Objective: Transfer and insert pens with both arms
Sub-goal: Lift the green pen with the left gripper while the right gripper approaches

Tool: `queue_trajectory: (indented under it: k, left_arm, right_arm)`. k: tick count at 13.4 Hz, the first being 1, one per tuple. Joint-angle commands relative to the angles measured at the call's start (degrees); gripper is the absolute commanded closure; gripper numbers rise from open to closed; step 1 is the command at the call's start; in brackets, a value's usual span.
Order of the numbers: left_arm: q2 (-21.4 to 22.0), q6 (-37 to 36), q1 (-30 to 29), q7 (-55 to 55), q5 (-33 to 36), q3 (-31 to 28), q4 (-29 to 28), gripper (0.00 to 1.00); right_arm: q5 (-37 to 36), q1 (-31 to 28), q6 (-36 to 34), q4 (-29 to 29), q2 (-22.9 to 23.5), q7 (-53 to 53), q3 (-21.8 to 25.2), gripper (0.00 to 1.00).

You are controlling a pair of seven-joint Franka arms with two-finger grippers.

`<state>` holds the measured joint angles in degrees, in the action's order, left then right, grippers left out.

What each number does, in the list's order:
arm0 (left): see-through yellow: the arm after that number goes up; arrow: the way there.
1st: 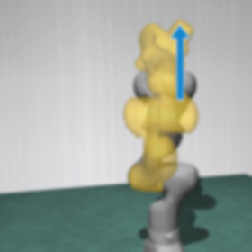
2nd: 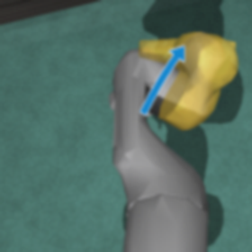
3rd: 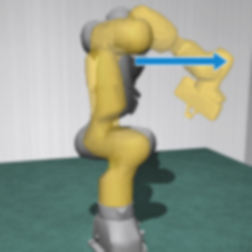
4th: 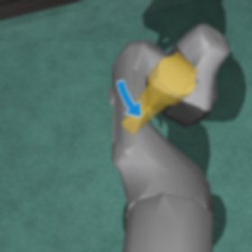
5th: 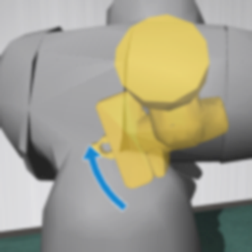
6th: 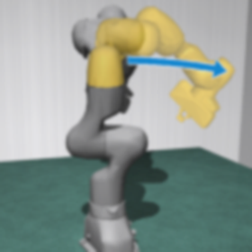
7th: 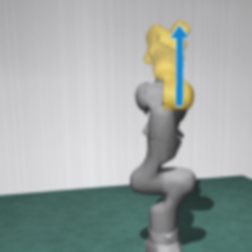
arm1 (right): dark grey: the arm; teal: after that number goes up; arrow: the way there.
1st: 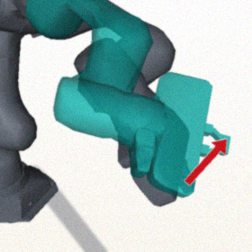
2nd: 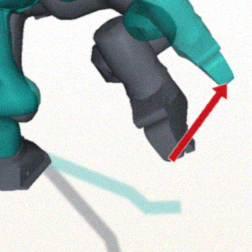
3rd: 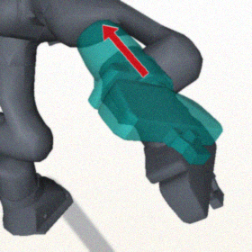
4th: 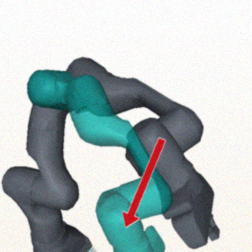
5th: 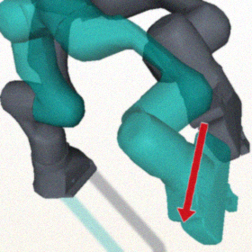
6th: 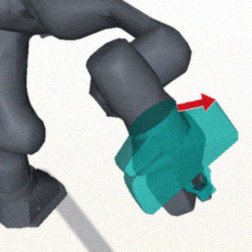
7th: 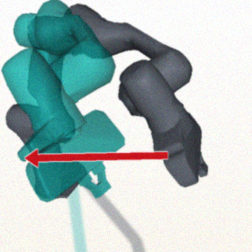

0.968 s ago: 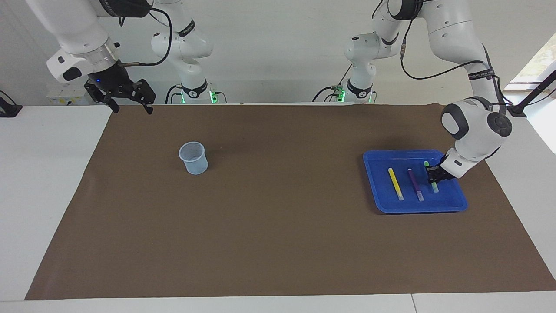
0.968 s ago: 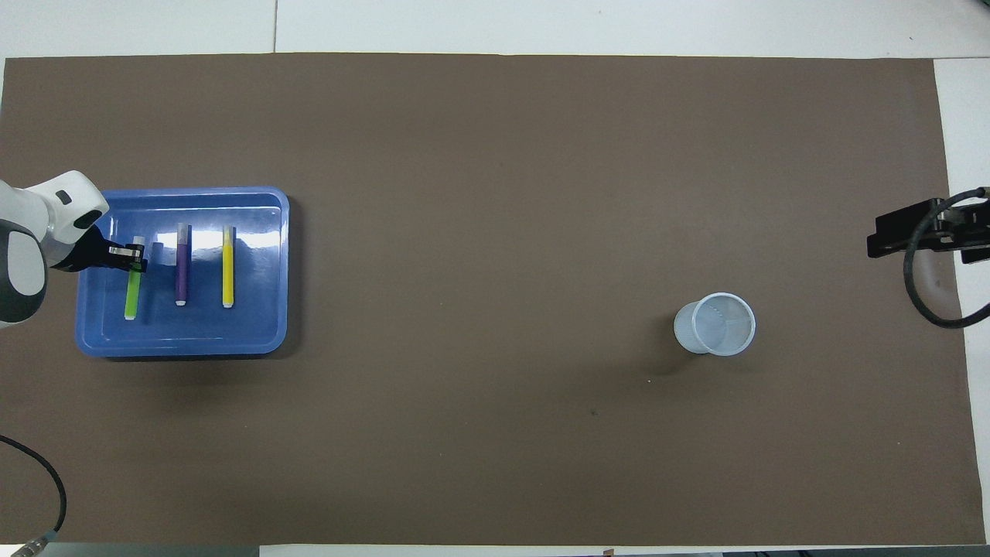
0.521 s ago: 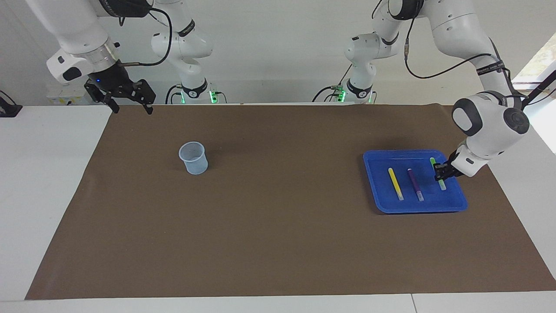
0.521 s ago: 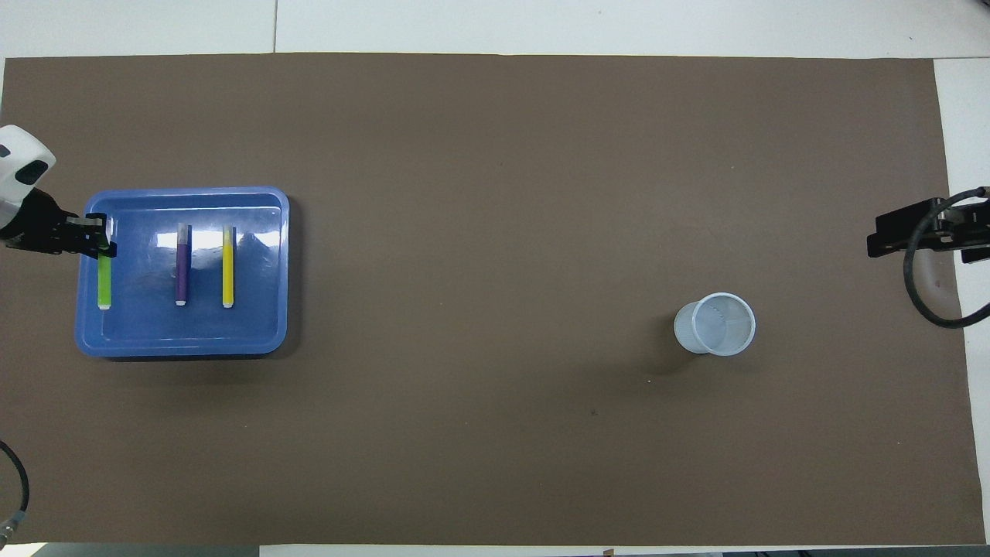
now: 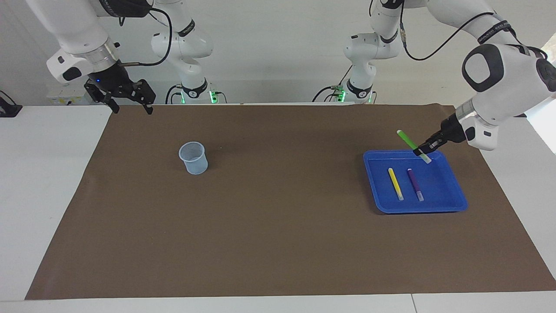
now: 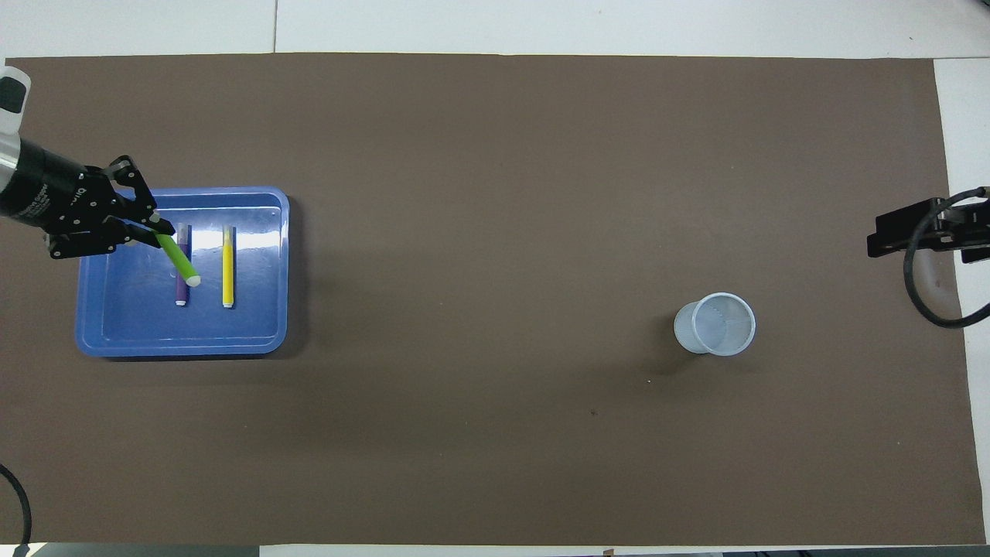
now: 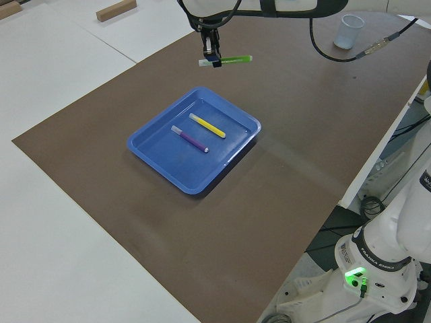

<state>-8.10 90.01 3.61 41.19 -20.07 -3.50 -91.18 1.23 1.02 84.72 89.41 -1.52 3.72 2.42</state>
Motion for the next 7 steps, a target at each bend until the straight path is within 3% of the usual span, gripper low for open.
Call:
queue_trajectory:
  k: [1, 7]
  left_arm:
    - [3.1, -1.4, 2.5, 12.9, -6.1, -0.5, -1.4, 1.00]
    - [7.6, 1.7, 12.3, 37.9, -22.1, -0.5, -8.9, 1.00]
  right_arm:
    - [0.2, -0.3, 1.2, 0.8, -0.5, -1.3, -0.2, 0.00]
    - [0.1, -0.2, 1.2, 0.8, -0.5, -1.3, -0.2, 0.00]
